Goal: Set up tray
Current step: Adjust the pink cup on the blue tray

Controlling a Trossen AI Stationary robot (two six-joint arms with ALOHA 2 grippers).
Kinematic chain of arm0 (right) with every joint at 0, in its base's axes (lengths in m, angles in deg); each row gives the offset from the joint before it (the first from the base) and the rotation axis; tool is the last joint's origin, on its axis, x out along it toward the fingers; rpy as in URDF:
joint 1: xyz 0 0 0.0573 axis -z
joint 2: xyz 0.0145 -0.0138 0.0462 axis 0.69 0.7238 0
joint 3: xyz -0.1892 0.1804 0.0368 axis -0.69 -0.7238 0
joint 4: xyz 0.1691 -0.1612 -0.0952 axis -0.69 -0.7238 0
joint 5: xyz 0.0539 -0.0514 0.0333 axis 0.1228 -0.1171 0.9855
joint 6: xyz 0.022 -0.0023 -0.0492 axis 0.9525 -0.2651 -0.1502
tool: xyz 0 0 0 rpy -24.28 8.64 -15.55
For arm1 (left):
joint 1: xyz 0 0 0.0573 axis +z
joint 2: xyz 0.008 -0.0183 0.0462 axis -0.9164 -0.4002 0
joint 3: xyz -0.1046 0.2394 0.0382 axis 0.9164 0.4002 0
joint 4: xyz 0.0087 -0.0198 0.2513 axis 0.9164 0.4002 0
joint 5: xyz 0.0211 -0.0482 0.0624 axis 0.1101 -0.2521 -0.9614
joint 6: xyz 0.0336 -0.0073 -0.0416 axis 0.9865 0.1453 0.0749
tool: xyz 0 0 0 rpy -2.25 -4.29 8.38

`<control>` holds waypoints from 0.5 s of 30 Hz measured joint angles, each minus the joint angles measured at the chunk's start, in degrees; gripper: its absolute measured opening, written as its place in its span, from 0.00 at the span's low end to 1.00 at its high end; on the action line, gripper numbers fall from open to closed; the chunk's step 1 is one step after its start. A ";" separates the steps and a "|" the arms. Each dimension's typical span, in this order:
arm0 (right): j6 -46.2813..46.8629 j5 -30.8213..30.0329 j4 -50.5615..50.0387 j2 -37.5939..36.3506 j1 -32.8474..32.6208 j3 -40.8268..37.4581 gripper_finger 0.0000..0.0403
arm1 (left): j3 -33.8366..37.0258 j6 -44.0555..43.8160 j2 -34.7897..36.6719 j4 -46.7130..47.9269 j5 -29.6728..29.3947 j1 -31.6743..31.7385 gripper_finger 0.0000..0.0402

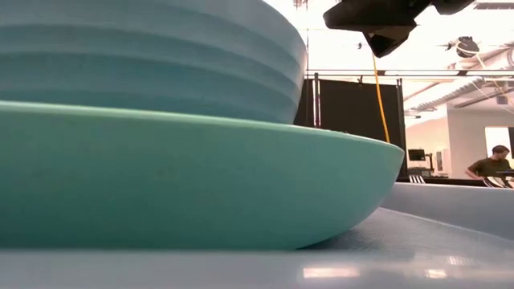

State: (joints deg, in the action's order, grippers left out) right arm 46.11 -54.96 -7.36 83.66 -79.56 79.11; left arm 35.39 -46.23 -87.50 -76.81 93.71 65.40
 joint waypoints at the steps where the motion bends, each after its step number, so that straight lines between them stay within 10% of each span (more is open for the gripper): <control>1: -0.01 0.00 0.00 0.00 0.00 0.00 0.30 | -1.07 1.30 0.32 2.73 -0.08 0.03 0.00; 15: 0.02 0.19 -0.20 0.00 -0.15 0.00 0.30 | -16.21 16.49 1.08 30.00 -8.28 -2.54 0.00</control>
State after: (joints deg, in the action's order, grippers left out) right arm 46.14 -54.77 -7.56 83.66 -79.71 79.11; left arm 19.18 -29.74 -86.42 -46.81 85.43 62.86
